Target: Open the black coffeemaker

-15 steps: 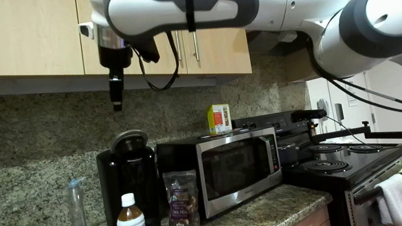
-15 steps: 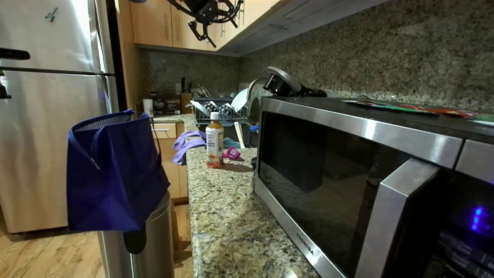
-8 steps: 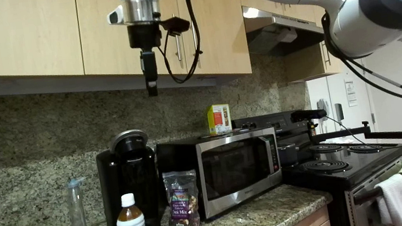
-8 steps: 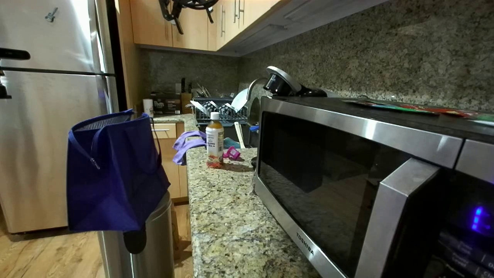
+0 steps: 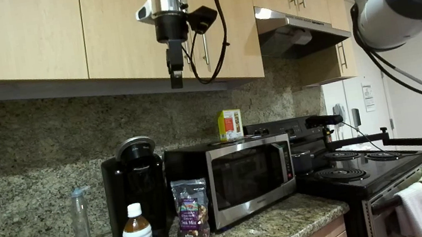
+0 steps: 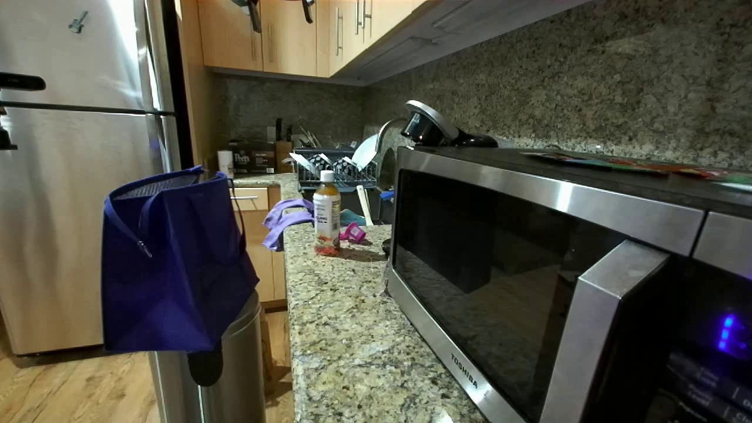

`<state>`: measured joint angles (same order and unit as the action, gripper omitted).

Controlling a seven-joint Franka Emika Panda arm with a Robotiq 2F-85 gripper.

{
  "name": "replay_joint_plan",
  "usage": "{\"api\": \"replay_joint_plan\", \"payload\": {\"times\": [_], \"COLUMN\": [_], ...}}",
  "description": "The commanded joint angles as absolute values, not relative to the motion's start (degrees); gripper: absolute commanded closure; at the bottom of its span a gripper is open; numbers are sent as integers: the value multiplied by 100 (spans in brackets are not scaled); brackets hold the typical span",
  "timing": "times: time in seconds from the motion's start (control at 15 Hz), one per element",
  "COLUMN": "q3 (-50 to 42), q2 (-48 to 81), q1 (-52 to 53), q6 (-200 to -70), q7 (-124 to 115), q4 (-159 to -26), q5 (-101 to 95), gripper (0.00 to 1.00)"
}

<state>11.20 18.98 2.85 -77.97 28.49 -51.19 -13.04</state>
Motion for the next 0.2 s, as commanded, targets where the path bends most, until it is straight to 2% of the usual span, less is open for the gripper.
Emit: {"api": "replay_joint_plan", "payload": {"times": [0.0,0.13], "q3": [1123,1124], "q2": [1898,1898], "q1": [289,290], "q6": [-7797,-7797], "q7": [2848,2848], "q4": [-5137,-5148], "q5": [-1304,-1304], "gripper": [0,0]}}
